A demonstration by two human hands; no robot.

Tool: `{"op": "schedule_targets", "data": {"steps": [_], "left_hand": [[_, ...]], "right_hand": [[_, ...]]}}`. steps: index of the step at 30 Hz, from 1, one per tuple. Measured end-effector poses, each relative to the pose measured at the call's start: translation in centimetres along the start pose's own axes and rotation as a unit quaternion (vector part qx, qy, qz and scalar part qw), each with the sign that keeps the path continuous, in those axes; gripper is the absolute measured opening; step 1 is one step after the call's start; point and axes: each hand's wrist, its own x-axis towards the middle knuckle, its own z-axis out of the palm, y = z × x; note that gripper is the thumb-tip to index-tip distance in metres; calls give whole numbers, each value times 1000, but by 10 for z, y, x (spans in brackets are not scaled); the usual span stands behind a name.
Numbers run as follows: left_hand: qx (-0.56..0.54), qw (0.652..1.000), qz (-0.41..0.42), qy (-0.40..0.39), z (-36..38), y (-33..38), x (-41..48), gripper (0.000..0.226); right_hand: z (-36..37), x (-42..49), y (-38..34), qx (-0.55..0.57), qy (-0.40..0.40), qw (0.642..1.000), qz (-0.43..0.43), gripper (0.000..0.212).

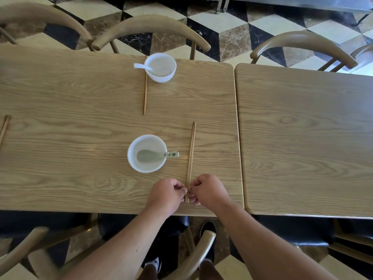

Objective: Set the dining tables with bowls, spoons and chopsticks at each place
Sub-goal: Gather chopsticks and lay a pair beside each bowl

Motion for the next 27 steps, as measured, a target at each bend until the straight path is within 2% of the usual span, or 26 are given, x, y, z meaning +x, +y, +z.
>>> {"op": "schedule_targets", "data": {"steps": [8,14,27], "left_hand": [[4,999,-4,34,1,4,-5,16],[5,998,-11,65,-14,-9,-10,13],[-44,998,-8,49,-19,-21,-5,14]], "right_hand": [[9,3,-7,3,7,1000,19,11],[30,4,-19,-2,-3,1000,2,11],[32,5,-23,-11,-11,1000,-6,12]]}}
